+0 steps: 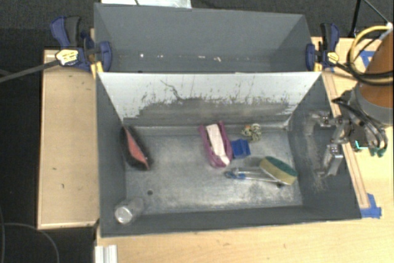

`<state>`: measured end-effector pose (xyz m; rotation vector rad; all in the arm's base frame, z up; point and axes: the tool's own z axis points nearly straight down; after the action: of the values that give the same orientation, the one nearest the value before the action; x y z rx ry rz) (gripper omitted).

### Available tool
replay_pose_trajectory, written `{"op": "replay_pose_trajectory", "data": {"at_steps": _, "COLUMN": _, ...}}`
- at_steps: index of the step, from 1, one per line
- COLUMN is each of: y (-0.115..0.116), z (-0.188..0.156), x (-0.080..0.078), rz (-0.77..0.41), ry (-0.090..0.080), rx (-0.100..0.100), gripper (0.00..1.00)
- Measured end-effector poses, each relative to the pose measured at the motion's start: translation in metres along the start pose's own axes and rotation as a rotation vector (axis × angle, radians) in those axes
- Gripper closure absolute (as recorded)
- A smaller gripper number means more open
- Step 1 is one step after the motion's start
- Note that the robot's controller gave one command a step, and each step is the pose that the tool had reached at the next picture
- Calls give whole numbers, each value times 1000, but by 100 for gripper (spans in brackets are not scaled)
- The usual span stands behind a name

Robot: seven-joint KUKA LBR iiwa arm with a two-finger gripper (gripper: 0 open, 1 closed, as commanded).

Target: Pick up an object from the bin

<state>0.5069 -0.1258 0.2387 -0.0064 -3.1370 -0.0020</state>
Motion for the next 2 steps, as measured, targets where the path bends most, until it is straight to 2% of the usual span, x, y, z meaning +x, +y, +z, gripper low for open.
{"op": "replay_pose_trajectory", "data": {"at_steps": 1, "y": 14, "z": 172, "x": 12, "rz": 128, "ry": -2, "rx": 0, "gripper": 0}}
{"op": "replay_pose_trajectory", "data": {"at_steps": 2, "y": 39, "z": 138, "x": 19, "rz": 318, "ry": -11, "rx": 0, "gripper": 0}}
